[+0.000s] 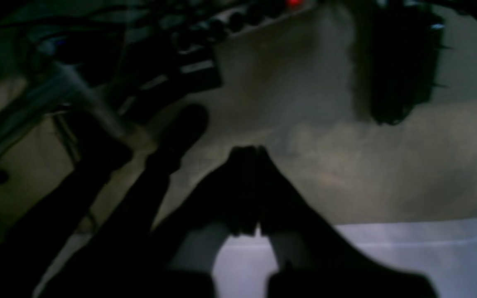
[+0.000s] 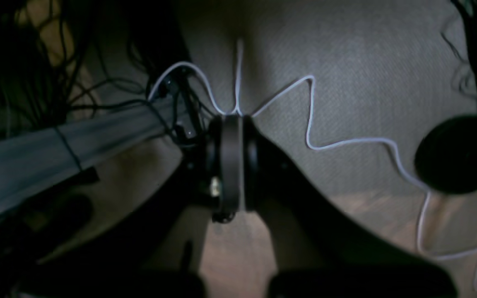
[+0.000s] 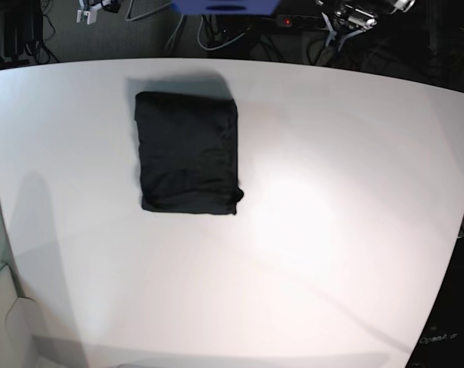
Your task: Fold the T-shirt properly
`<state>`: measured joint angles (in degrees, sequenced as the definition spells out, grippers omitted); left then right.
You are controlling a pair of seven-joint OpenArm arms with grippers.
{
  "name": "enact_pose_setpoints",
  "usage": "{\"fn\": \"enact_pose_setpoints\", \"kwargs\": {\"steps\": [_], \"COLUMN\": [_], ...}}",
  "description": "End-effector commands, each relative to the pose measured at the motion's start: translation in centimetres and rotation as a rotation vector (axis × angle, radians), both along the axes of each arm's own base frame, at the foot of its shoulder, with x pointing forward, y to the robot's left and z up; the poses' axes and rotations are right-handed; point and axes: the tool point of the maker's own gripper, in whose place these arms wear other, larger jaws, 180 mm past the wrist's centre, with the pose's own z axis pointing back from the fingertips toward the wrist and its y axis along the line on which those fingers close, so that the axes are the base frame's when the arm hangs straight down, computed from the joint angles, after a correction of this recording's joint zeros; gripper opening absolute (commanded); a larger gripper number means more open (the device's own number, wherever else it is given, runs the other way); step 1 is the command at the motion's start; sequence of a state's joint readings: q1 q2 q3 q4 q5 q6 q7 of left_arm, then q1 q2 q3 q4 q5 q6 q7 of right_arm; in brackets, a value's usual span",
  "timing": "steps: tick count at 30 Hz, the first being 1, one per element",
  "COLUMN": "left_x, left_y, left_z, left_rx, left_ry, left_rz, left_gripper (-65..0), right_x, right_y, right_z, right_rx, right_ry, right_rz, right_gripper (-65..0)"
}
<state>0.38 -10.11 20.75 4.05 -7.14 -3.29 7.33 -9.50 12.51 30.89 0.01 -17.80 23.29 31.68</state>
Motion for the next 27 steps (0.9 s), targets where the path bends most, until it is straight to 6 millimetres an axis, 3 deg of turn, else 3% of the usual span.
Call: {"fn": "enact_pose_setpoints", "kwargs": {"steps": [1,7,16,18,19,21,24,27], "left_x": [0.1,1.6,2.4,3.8,4.6,5.7,6.0,6.1], "left_y": [0.8,-0.2,0.2,0.2,0.2,0.2,0.2,0.2], "left_z": [0.1,-0.1,0.1,0.1,0.2,0.3,0.3,0.4], "left_rx": [0.011,-0.018,-0.016,-0.021,-0.020,-0.020,-0.021,-0.022], "left_ry": [-0.005,-0.091,-0.120,-0.153,-0.170,-0.189,-0.200,-0.206], "left_rz": [0.002,-0.004,-0.002,-0.002,0.005,0.012,0.031,0.057], "left_gripper": [-65.0,-65.0,-65.0,-65.0,-65.0,-65.0,-65.0,-65.0], "right_x": [-0.7,-2.2,-0.3,-0.2,-0.4,1.0,1.5,1.7], "right_y": [-1.1,0.2,0.8,1.1,0.9,-0.2,-1.9,-1.2], "right_z": [-0.1,-1.4,-2.2,-2.3,-2.4,-2.4,-2.1,-2.2], "right_rx": [-0.046,-0.083,-0.142,-0.139,-0.152,-0.232,-0.356,-0.369], "right_ry": [0.036,0.193,0.259,0.276,0.298,0.307,0.318,0.317], "right_rz": [0.026,0.197,0.334,0.351,0.362,0.390,0.435,0.439], "right_gripper": [-65.0,-65.0,-65.0,-65.0,-65.0,-65.0,-65.0,-65.0]}}
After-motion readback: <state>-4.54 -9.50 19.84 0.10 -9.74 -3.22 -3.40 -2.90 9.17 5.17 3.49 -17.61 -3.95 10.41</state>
